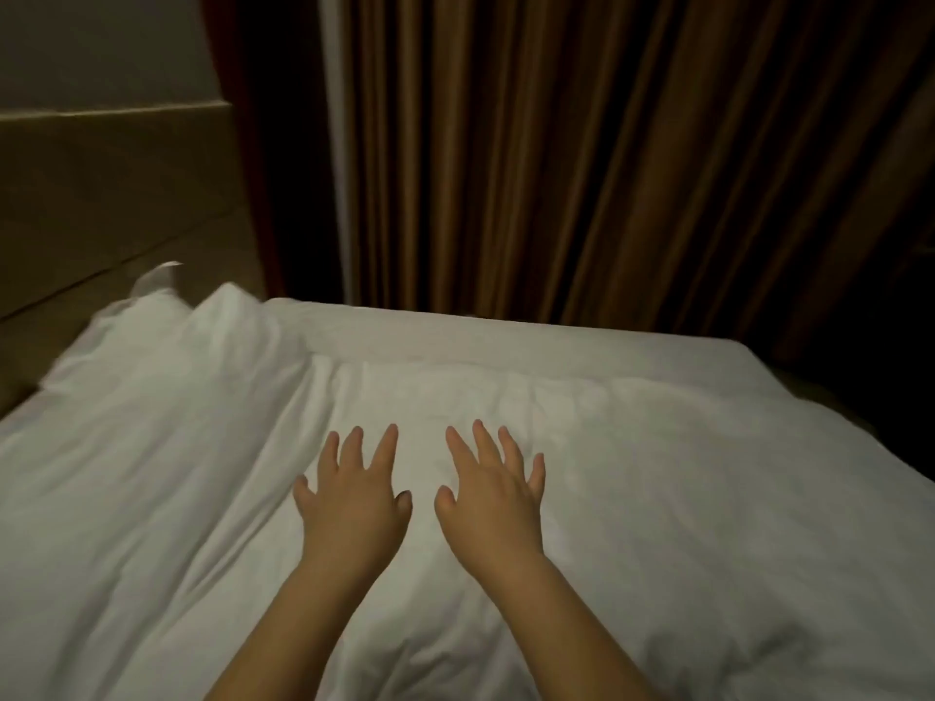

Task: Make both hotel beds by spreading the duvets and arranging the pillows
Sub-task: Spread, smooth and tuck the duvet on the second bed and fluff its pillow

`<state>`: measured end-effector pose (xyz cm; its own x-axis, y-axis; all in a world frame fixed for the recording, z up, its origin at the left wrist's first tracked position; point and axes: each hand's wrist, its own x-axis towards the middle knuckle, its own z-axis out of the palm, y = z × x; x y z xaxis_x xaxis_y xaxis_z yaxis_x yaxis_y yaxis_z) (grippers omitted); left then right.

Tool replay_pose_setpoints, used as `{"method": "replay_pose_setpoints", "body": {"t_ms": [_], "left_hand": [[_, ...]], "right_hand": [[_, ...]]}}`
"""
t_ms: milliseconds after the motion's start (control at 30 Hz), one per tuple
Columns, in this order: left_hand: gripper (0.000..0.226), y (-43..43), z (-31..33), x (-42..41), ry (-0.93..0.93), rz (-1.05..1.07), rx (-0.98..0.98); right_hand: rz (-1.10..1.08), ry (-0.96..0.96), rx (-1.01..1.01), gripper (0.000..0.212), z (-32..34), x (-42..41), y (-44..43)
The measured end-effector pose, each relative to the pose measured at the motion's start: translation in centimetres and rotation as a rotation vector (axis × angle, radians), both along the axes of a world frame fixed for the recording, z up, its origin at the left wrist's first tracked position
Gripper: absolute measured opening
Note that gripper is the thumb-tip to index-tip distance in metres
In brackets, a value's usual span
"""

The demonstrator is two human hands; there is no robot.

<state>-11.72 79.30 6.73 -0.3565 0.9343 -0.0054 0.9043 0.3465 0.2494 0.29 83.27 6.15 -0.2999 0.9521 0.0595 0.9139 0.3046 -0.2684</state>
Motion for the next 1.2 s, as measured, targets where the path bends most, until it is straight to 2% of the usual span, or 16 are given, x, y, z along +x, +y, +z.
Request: {"method": "replay_pose_setpoints", "body": {"t_ms": [167,400,533,800,1033,1200], "left_hand": [[0.067,-0.4,0.9,15.4,0.033,-0.285,0.035],[0.068,-6.2,0.8,40.5,0.004,-0.595,0.09],[0.069,-9.6,1.5,51.4,0.027,-0.76,0.113],[0.07,-11.4,0.0,67.4,0.067,-0.961,0.066],[0.071,-7.0,-4.7,82.6,0.092,-0.977,-0.034],[0.072,-4.4,-5.4,93.1,0.106,-1.028,-0.096]], "right_hand": [[-0.236,0.046,0.052,0.06,1.1,15.6,-4.3],[-0.539,-0.077,0.052,0.067,1.0,40.6,-14.2],[-0.664,-0.076,0.007,0.068,1.0,49.9,-19.0],[-0.853,-0.049,-0.02,0.066,-0.8,64.3,-22.4],[-0.881,-0.026,-0.116,0.065,-5.3,79.5,-19.6],[-0.961,-0.035,-0.158,0.062,-6.3,91.5,-19.8]]}}
